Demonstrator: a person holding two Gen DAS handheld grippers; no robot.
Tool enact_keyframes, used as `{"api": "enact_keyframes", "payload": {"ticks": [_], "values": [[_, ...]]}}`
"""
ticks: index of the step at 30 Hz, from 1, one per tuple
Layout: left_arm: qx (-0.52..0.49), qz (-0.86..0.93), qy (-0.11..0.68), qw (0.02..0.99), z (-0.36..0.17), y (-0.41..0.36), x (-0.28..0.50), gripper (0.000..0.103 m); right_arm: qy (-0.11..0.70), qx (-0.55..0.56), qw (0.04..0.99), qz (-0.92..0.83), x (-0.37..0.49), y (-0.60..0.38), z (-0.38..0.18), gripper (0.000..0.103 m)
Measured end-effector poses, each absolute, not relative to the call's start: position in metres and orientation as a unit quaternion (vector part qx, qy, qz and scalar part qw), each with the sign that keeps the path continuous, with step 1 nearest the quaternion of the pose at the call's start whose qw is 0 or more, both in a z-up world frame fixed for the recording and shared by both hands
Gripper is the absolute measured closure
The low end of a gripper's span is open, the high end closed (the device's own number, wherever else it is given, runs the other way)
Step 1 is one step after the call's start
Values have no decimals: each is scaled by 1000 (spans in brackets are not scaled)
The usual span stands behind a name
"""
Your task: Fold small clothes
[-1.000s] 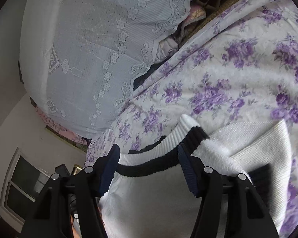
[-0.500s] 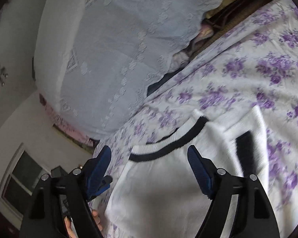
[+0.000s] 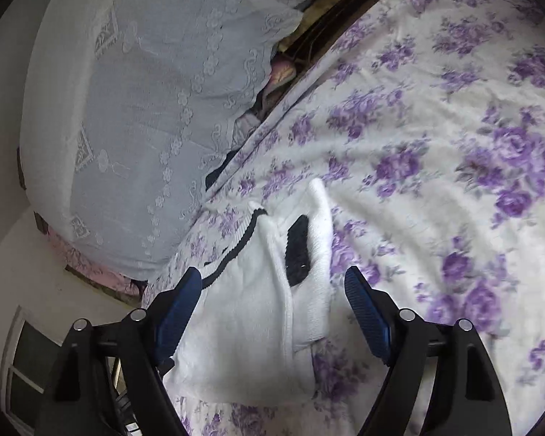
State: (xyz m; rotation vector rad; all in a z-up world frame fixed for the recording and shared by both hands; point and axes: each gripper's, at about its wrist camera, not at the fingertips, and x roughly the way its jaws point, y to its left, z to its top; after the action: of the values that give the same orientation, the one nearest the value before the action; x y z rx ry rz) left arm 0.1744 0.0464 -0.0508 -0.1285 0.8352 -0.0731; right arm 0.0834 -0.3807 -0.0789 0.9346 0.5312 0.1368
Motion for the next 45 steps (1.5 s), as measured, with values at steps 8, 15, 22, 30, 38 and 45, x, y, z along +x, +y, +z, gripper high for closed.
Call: {"api": "enact_keyframes", "payload": {"ticks": [8,15,22,30,38,45], "values": [[-77,-79,384,917,-16,1,168,5,269,439,855,68,84,-383,-84,21],[-70,-78,418,902,-46,-37,196,5,283,416,860,81,99,-376,-87,21],[-44,-66,416,906,-57,-39,208,5,313,384,865,78,134,-362,-92,21],[27,-55,428,901,-72,-75,236,4,334,370,863,81,174,-358,-101,52],[47,-45,415,908,-76,-82,236,4,336,358,865,101,176,-349,-100,50],[13,-68,405,912,-67,-73,227,5,308,360,875,102,166,-347,-88,66]]}}
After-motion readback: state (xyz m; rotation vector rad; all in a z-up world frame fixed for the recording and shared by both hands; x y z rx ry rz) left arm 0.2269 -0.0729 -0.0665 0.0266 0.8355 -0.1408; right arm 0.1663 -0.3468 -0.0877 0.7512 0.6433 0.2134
